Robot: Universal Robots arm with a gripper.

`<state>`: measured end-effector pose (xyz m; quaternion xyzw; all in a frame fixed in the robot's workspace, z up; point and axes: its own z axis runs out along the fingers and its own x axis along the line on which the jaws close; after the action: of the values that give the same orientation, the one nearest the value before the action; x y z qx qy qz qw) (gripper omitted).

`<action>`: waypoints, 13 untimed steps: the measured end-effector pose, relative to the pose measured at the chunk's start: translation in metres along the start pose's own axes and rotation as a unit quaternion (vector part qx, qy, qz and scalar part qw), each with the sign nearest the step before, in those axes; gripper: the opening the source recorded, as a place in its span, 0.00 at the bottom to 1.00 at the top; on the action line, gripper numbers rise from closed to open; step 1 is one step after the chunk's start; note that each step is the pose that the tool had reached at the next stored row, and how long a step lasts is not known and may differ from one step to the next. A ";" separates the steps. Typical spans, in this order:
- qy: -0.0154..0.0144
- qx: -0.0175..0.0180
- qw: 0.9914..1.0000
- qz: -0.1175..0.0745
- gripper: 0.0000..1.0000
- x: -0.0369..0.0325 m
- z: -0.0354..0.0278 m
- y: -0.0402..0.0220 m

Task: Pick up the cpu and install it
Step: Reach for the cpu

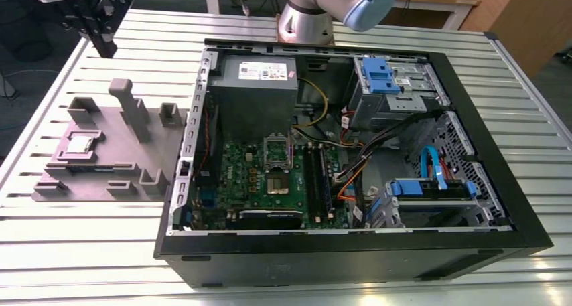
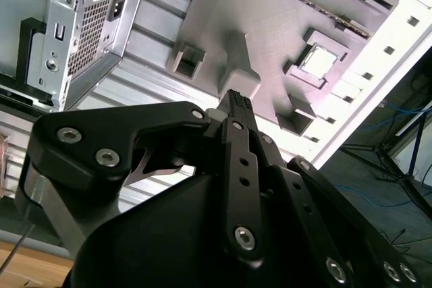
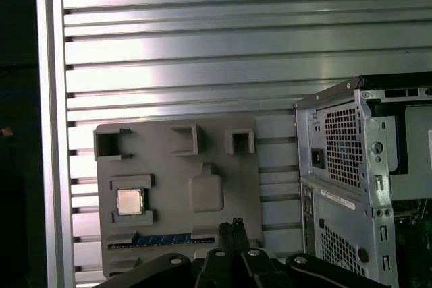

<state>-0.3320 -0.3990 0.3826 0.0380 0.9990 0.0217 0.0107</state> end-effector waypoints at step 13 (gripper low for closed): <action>0.001 0.000 1.000 0.000 0.11 0.0103 0.0003 -0.0008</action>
<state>-0.3423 -0.3990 0.3821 0.0380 0.9990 0.0217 0.0098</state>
